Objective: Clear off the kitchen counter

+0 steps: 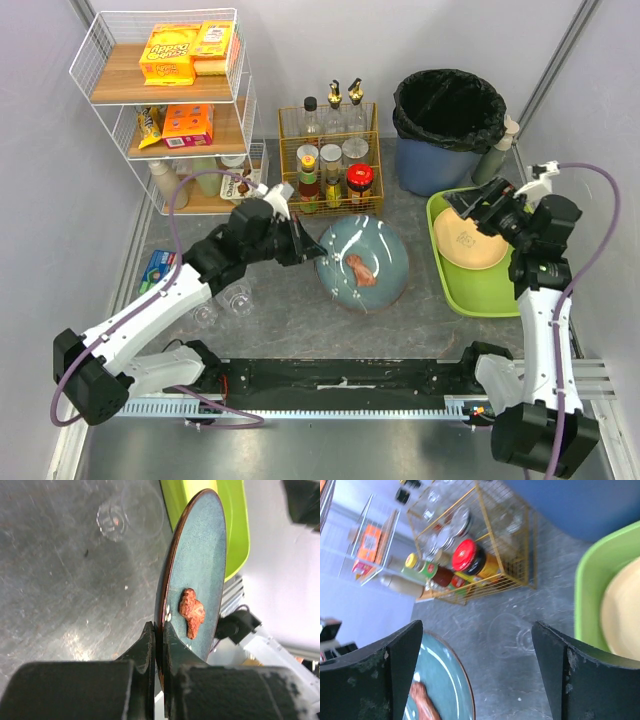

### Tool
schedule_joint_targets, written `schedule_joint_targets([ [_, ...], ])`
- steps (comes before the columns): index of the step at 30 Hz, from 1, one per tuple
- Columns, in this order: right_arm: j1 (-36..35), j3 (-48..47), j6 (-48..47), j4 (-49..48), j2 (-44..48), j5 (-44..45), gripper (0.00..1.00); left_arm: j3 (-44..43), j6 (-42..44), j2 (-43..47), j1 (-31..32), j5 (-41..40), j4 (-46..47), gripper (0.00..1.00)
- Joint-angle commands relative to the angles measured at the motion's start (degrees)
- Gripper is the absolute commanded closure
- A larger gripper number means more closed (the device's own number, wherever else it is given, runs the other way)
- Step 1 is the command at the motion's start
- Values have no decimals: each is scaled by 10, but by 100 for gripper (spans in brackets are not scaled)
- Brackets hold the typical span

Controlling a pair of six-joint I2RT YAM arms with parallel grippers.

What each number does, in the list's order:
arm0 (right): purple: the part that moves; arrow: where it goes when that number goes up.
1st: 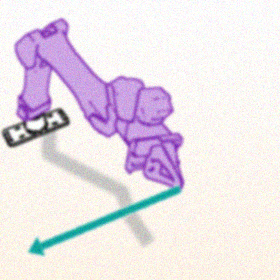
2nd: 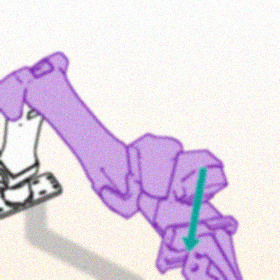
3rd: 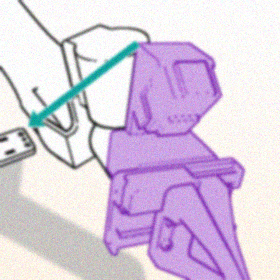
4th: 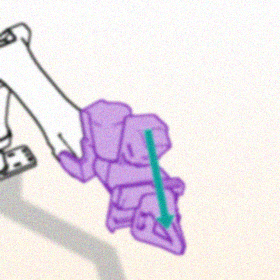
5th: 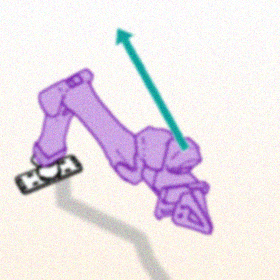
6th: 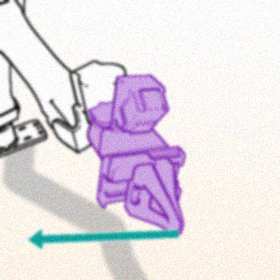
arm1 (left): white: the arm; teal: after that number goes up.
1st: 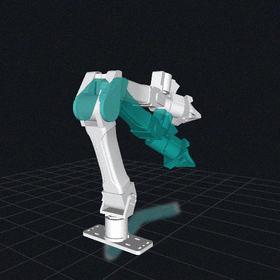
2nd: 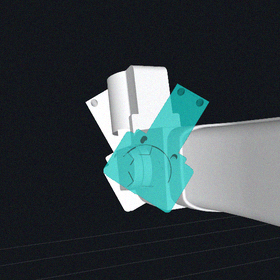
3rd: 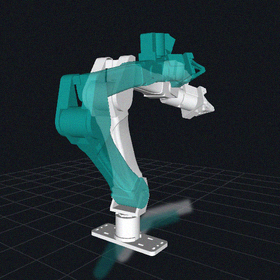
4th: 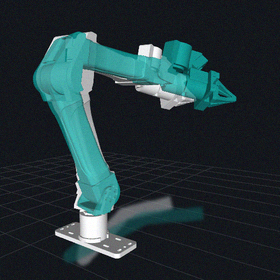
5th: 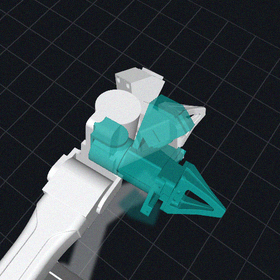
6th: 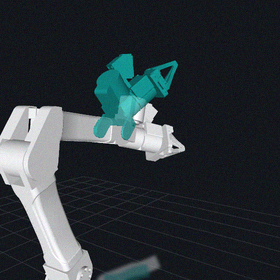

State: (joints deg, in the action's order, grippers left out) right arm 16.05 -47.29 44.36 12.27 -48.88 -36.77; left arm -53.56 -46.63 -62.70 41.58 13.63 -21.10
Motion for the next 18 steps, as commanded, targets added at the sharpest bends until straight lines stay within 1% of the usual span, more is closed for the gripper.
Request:
schedule_joint_targets([
  [1, -75, 15, 28, -114, -30, -38, 3, -87, -40, -1, -40, 33, 63, 98],
  [4, -146, 14, 15, -117, -62, -30, 3, -115, -61, -15, -65, 40, 71, 98],
  [5, -158, 14, 13, -117, -67, -20, 2, -121, -67, -18, -71, 40, 77, 98],
  [6, -190, 16, 13, -138, -71, -12, 2, -125, -73, -20, -77, 39, 82, 98],
  [11, -260, 25, 34, -190, -93, 3, 3, -153, -89, -28, -94, 39, 98, 98],
  [13, -284, 25, 39, -197, -108, 9, 4, -158, -93, -29, -96, 40, 104, 98],
  [15, -306, 26, 42, -200, -119, 21, 7, -163, -95, -28, -98, 40, 105, 98],
  [18, -325, 34, 60, -222, -126, 28, 16, -164, -97, -24, -98, 40, 107, 98],
])
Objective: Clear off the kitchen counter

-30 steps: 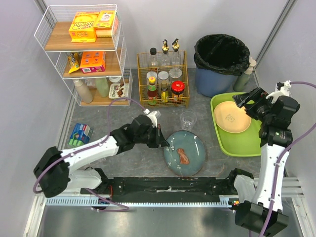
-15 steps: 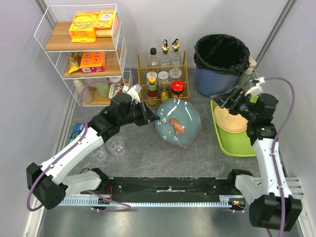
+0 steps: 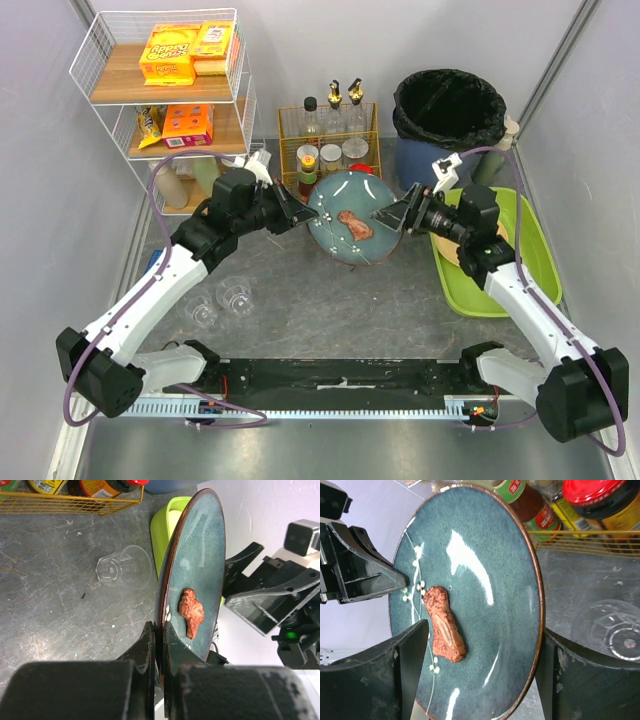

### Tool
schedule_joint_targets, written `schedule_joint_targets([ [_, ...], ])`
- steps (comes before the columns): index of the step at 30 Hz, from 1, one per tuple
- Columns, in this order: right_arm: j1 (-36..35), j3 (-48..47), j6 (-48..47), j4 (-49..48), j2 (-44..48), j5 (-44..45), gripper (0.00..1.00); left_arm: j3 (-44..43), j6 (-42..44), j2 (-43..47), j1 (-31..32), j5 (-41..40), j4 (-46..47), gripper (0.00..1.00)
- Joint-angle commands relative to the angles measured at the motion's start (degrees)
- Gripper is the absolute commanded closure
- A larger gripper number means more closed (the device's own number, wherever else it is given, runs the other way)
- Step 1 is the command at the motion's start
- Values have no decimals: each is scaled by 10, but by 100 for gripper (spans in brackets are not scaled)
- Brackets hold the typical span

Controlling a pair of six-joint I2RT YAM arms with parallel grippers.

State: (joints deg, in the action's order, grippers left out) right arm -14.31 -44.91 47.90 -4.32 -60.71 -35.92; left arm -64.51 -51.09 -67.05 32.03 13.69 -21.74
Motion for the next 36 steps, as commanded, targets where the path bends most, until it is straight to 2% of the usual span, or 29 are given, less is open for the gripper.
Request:
schedule_joint_targets([
  [1, -27, 15, 32, -66, -9, 20, 20, -54, -52, 19, -4, 40, 115, 98],
  [7, -34, 40, 83, -125, 4, 42, 59, -45, -55, 24, -5, 41, 119, 98],
  [14, -33, 44, 117, -144, 22, 57, 97, -20, -54, 40, -5, 41, 132, 98],
  [15, -34, 41, 122, -144, 23, 59, 100, -19, -52, 42, -7, 41, 131, 98],
  [19, -34, 23, 149, -127, 27, 74, 100, -19, -37, 44, -7, 35, 118, 75],
  [23, -34, -18, 185, -91, 39, 100, 100, -29, 5, 52, -7, -2, 70, 31],
  [26, -34, -68, 190, -36, 34, 129, 100, -31, 37, 63, -6, -52, 33, 16],
  [28, -33, -102, 194, -12, 23, 139, 100, -29, 61, 81, -6, -83, 17, 7],
  [36, -8, -204, 243, 9, -48, 155, 100, -18, 121, 149, -7, -169, -29, 5],
])
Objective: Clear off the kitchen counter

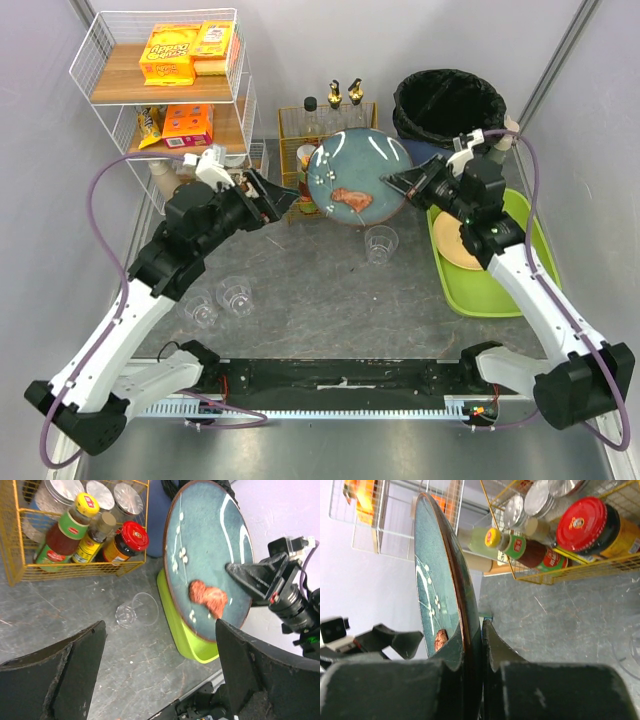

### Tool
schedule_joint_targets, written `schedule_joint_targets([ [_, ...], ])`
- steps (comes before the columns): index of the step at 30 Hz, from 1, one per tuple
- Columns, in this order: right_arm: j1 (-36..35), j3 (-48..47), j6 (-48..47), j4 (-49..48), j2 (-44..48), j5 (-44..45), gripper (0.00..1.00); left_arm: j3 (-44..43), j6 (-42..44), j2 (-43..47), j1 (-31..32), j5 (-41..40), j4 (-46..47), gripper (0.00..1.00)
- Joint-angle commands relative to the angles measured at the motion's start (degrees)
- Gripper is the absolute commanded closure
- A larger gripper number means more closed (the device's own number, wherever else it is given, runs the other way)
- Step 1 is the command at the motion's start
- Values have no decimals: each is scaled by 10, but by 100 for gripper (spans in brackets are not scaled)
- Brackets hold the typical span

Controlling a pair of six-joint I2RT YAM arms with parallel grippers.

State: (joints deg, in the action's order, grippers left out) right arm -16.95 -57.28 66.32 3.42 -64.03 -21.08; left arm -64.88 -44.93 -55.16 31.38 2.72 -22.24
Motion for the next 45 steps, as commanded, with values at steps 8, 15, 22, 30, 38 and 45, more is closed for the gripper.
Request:
schedule_joint_targets([
  [8, 134, -173, 114, -85, -79, -17, 100, 12, 111, 70, 0, -77, -39, 5],
  [15, 235, -259, 128, -95, -160, -26, 100, 18, 131, 59, 1, -76, -41, 5],
  [22, 285, -325, 42, -90, -231, 32, 100, 20, 135, 41, 1, -71, -42, 5],
  [30, 293, -373, -102, -102, -267, 134, 100, 32, 130, 30, 0, -65, -39, 6],
  [38, 269, -362, -304, -159, -254, 155, 100, 48, 119, 22, 0, -52, -37, 6],
  [45, 203, -348, -465, -159, -241, 249, 100, 56, 113, 21, 0, -40, -32, 7],
])
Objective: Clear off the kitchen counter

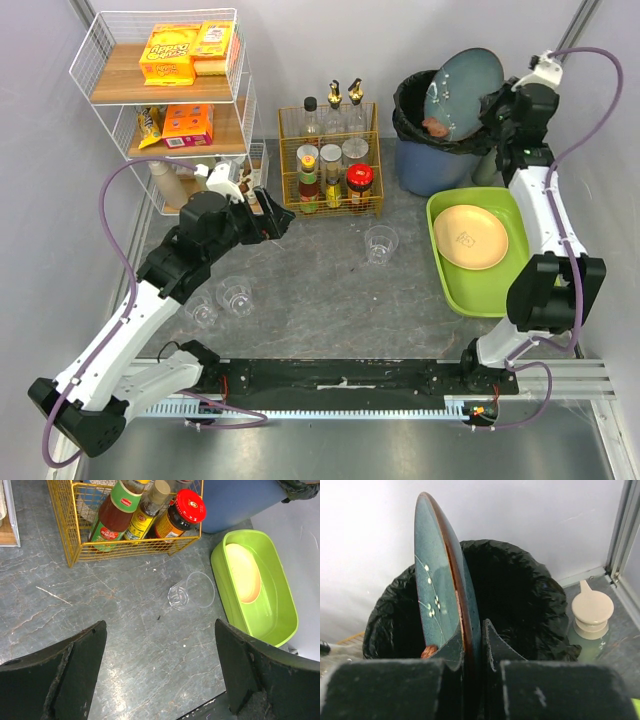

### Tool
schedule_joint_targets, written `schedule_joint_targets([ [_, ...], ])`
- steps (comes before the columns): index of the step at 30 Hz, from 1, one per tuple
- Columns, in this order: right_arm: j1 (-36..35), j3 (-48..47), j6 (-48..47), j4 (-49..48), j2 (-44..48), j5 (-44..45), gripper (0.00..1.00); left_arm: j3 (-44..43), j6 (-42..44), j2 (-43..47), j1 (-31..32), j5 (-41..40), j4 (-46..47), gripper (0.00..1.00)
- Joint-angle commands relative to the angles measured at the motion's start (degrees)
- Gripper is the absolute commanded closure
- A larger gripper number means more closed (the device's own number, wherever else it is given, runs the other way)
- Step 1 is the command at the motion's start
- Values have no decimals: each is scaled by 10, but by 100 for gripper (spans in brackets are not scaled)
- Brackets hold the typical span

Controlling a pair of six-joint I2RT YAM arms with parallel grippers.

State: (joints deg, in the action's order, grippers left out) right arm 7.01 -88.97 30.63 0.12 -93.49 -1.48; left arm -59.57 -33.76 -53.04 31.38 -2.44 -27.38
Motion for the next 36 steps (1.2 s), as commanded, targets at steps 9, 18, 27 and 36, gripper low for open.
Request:
schedule_joint_targets([
  [9, -62, -23, -153, -137, 75, 142, 100, 9, 0, 1, 1, 9, 19, 7],
  [18, -62, -73, -127, -94, 100, 190, 100, 14, -1, 8, 0, 7, 18, 7],
  [27, -57, -50, -80, 77, 215, 224, 100, 24, 7, 12, 1, 16, 15, 7],
  [36, -53, 77, -10, 215, 369, 256, 100, 30, 25, 19, 1, 60, 6, 4],
])
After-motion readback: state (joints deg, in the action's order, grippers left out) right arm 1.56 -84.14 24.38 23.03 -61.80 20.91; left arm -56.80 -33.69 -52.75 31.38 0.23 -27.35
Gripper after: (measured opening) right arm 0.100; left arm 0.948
